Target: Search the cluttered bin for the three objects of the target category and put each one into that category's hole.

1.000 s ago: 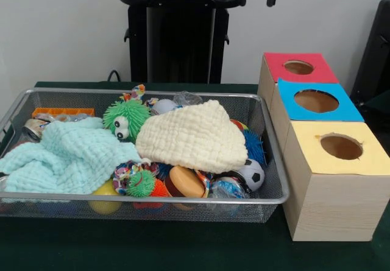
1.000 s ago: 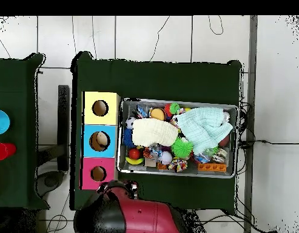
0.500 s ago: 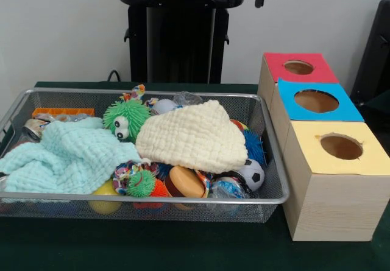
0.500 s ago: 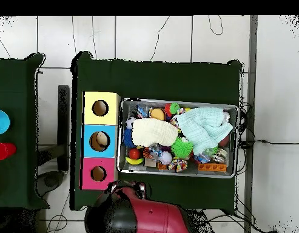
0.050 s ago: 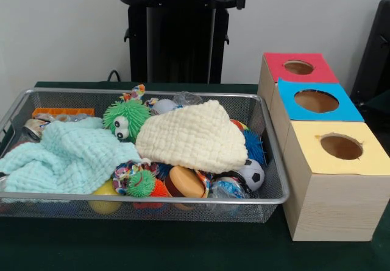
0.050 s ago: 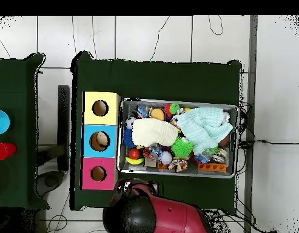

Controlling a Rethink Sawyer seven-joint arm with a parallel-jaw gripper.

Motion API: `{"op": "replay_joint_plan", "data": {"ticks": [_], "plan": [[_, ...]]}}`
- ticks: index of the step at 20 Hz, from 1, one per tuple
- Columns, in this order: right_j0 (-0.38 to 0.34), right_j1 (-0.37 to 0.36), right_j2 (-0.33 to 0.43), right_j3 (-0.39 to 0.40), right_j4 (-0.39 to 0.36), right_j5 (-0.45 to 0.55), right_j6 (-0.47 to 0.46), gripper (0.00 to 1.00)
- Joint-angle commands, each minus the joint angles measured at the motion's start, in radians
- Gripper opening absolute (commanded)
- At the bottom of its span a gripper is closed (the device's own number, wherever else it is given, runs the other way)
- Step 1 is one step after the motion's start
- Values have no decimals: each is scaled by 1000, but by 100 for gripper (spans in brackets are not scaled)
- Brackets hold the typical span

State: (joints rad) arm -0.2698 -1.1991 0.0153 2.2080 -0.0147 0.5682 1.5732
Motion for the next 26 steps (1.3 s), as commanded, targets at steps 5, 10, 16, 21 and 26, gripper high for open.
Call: {"op": "replay_joint_plan", "data": {"ticks": [5,10,16,21,26], "plan": [[-154,30,133,88,-91,-28,-153,100],[-170,27,158,98,-118,-31,-125,100],[-180,53,191,103,-139,-77,-77,100],[-164,92,213,44,-165,-57,-46,100],[-146,132,236,-9,-159,-23,-18,100]]}}
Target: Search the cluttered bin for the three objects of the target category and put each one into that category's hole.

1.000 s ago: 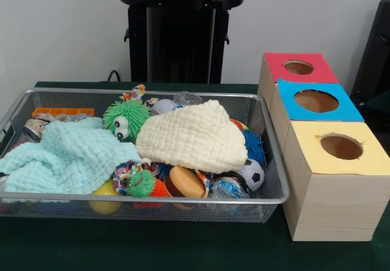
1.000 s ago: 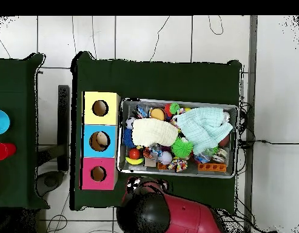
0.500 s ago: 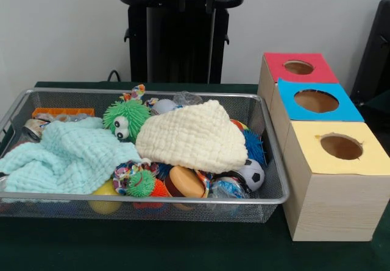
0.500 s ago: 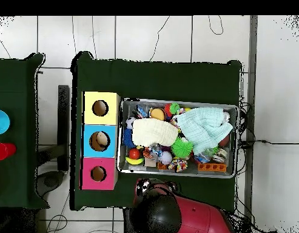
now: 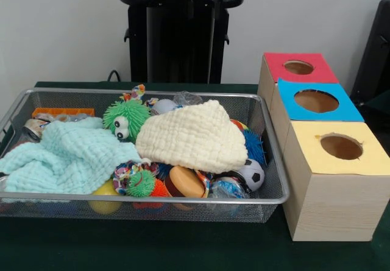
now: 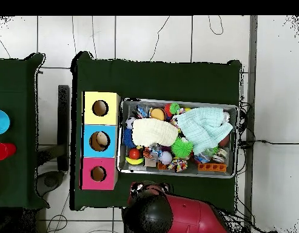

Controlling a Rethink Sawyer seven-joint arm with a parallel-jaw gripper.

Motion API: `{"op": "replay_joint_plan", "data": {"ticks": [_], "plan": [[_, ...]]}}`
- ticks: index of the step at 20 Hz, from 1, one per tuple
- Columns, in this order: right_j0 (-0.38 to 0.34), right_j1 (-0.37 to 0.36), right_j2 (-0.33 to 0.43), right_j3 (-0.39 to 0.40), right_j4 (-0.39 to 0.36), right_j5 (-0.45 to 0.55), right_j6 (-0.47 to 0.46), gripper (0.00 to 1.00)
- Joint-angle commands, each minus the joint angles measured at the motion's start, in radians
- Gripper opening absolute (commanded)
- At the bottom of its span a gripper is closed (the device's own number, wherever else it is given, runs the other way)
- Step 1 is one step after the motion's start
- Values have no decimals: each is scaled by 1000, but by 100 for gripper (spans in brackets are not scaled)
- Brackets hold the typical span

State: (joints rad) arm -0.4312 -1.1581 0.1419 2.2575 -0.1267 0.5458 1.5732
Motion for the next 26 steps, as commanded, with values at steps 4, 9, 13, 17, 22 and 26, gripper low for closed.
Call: {"op": "replay_joint_plan", "data": {"ticks": [4,9,13,17,22,26], "plan": [[19,108,115,-77,-49,9,-7,100],[36,117,107,-122,-48,48,13,100],[53,153,108,-184,-51,75,12,100],[66,208,115,-239,-48,98,3,100],[84,265,109,-315,-60,110,-1,100],[95,288,100,-357,-59,136,-3,100]]}}
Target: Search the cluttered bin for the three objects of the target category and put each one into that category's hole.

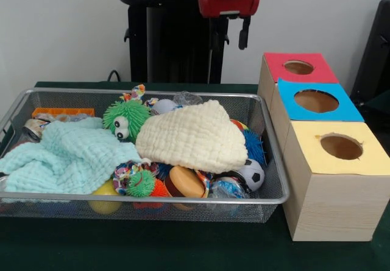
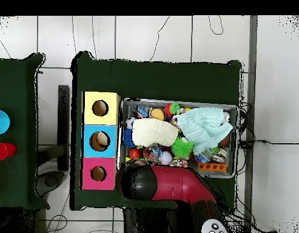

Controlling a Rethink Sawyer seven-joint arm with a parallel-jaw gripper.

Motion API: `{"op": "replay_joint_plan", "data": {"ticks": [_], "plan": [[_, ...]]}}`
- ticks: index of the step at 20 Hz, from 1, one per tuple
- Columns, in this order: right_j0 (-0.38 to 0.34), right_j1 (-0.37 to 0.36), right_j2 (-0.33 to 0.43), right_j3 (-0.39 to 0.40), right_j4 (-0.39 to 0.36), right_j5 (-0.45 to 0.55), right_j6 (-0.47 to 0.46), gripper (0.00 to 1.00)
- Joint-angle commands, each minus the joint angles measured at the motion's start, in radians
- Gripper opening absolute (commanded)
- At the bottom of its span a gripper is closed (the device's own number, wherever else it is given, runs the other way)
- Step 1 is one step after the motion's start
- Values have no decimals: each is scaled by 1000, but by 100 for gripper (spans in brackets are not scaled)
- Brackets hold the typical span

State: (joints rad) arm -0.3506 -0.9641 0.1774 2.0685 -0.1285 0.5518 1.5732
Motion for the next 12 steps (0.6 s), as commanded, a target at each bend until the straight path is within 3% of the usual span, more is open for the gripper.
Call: {"op": "replay_joint_plan", "data": {"ticks": [1,12], "plan": [[17,97,62,-175,-57,133,-3,100],[32,137,50,-279,-75,182,-15,100]]}}
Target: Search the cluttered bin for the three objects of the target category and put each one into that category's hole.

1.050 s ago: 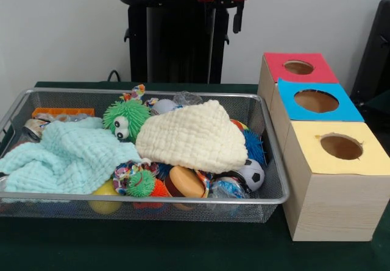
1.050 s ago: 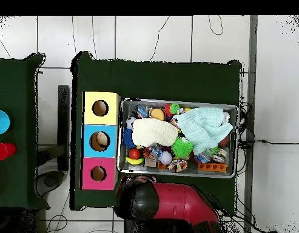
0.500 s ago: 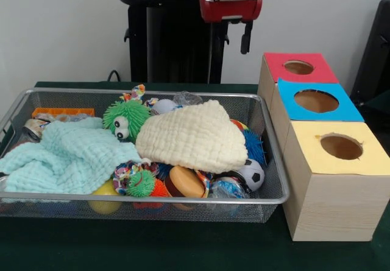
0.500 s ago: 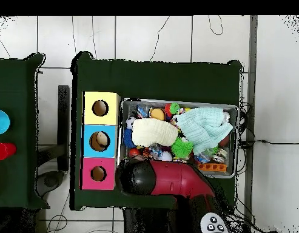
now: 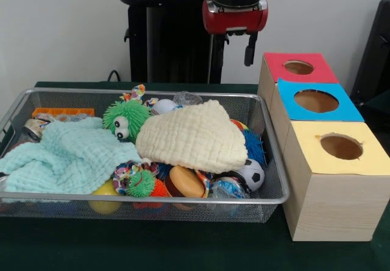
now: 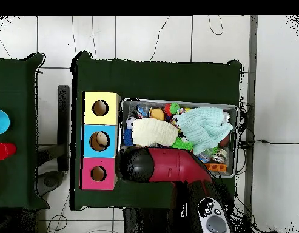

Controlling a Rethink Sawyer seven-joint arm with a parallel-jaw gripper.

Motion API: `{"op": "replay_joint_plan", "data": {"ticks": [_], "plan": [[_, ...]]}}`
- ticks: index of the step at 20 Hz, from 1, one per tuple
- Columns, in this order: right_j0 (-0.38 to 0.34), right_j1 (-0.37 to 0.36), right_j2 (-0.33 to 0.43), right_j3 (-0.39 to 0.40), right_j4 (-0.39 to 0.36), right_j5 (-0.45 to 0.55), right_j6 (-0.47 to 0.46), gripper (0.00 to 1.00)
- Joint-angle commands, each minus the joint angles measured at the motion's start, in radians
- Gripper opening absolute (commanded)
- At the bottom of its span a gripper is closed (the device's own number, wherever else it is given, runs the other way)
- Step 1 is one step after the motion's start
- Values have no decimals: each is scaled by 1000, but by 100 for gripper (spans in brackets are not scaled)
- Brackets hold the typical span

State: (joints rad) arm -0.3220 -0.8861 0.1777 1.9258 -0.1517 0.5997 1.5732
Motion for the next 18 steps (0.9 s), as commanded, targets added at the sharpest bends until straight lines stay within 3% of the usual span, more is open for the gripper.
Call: {"op": "replay_joint_plan", "data": {"ticks": [1,18], "plan": [[1,63,50,-139,-55,129,-16,100],[1,185,29,-209,-107,45,8,100]]}}
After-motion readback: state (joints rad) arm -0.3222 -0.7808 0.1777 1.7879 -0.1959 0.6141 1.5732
